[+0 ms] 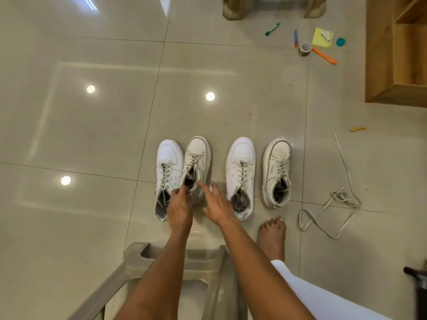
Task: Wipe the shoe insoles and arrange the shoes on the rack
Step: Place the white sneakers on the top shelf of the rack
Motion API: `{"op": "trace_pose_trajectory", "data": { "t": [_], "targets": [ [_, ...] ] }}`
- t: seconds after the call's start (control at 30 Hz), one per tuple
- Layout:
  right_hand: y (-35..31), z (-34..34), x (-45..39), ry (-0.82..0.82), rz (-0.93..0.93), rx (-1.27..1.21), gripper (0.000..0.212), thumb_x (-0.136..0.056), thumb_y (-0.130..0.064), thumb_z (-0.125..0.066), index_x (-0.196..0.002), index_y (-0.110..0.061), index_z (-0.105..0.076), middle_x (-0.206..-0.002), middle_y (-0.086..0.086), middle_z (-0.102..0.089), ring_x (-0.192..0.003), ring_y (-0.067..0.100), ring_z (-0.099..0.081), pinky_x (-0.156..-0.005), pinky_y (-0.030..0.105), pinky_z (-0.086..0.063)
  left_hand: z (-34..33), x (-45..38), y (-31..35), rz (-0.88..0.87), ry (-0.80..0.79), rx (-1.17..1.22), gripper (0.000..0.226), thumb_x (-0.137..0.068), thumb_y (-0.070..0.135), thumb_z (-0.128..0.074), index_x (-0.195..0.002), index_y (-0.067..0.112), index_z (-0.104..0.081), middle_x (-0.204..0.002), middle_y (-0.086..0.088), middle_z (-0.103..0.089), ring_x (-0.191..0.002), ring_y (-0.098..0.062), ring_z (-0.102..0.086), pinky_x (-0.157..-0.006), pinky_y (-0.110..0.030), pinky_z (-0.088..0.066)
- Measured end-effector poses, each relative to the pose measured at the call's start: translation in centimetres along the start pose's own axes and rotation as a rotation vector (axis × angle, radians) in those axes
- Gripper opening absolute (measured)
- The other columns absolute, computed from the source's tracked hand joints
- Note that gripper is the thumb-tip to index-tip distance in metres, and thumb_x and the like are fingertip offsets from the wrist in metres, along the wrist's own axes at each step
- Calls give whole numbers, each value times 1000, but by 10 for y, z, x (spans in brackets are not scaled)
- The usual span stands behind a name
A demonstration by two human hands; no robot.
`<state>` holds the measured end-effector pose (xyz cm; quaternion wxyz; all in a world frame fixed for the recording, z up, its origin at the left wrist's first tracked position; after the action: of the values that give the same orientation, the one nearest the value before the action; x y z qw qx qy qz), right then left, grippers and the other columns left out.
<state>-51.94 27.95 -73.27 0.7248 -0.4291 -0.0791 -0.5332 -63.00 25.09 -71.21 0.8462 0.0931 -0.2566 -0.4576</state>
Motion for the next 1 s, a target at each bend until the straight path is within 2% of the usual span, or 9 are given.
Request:
{"op": "trace_pose_trajectory", "data": {
  "t": [0.1, 0.17, 0.23, 0.3, 0.4, 0.47, 0.6, 0.77, 1.0],
  "targets": [
    [-13, -3, -6, 43, 50, 20, 82, -87, -10, -60, -146, -38, -10, -152, 16, -11, -105, 34, -57, -79, 46, -55, 10, 4, 11, -9, 6, 65, 22, -97, 13, -43, -117, 9, -51, -109, -12, -50, -83, -22, -47, -67, -29, -35],
    [-20, 3, -9, 114, 15, -15, 58, -90, -12, -56, -139, -29, -29, -145, 16, -24, -100, 34, -58, -76, 46, -54, 9, 10, 18, 8, -23, 152, 22, -99, 13, -41, -118, 7, -50, -111, -13, -51, -89, -26, -50, -70, -25, -33],
    [-21, 19, -5, 184, -57, -58, 30, -94, -17, -50, -123, -20, -43, -130, 14, -40, -97, 32, -58, -76, 43, -52, 10, 18, 26, 82, -12, 243, 21, -99, 22, -40, -112, 12, -54, -107, -7, -52, -84, -18, -49, -63, -20, -31],
    [-16, 36, 5, 191, -42, -52, 20, -95, -22, -46, -114, -18, -48, -122, 12, -46, -95, 31, -58, -77, 41, -50, 13, 26, 42, 96, 10, 262, 22, -98, 32, -41, -108, 19, -56, -102, 1, -48, -84, -16, -51, -58, -21, -31],
    [5, 65, 27, 238, -55, -82, 21, -93, -29, -46, -111, -21, -53, -117, 8, -52, -98, 29, -58, -84, 39, -49, 14, 43, 70, -93, -11, 211, 34, -97, 39, -41, -125, 20, -48, -115, -3, -46, -95, -20, -53, -68, -32, -44],
    [23, 86, 41, 291, -66, -117, 27, -91, -23, -49, -118, -22, -53, -121, 7, -50, -104, 28, -55, -87, 35, -45, 10, 54, 87, -155, -52, 245, 39, -98, 39, -38, -131, 16, -41, -124, -4, -46, -103, -21, -54, -77, -36, -47],
    [54, 131, 73, 351, -119, -100, 17, -84, -17, -60, -101, -16, -55, -123, 8, -49, -99, 29, -57, -77, 31, -45, -7, 72, 133, -219, -120, 299, 36, -100, 33, -37, -132, 16, -40, -126, -6, -44, -107, -27, -54, -81, -38, -47],
    [115, 160, 114, 447, -199, -86, 35, -77, -24, -70, -109, -15, -59, -126, 8, -51, -98, 31, -58, -74, 31, -45, -44, 94, 181, -291, -183, 310, 39, -100, 35, -34, -134, 16, -38, -129, -8, -44, -117, -25, -48, -91, -38, -42],
    [204, 163, 139, 470, -336, -79, 39, -71, -11, -67, -110, -15, -59, -125, 10, -52, -103, 32, -56, -75, 34, -45, -110, 94, 181, -172, -341, 90, 48, -92, 20, -54, -136, 14, -36, -122, -17, -43, -112, -34, -48, -89, -40, -42]
  ]
}}
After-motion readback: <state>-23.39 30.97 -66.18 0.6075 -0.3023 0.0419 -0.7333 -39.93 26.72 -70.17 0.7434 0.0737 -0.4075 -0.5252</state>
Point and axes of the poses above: each hand's wrist, its own x-axis away from the middle knuckle, its own z-axis out of the back of the hand, y = z × x, the point moved 6 cm from there along -x, towards the middle knuckle
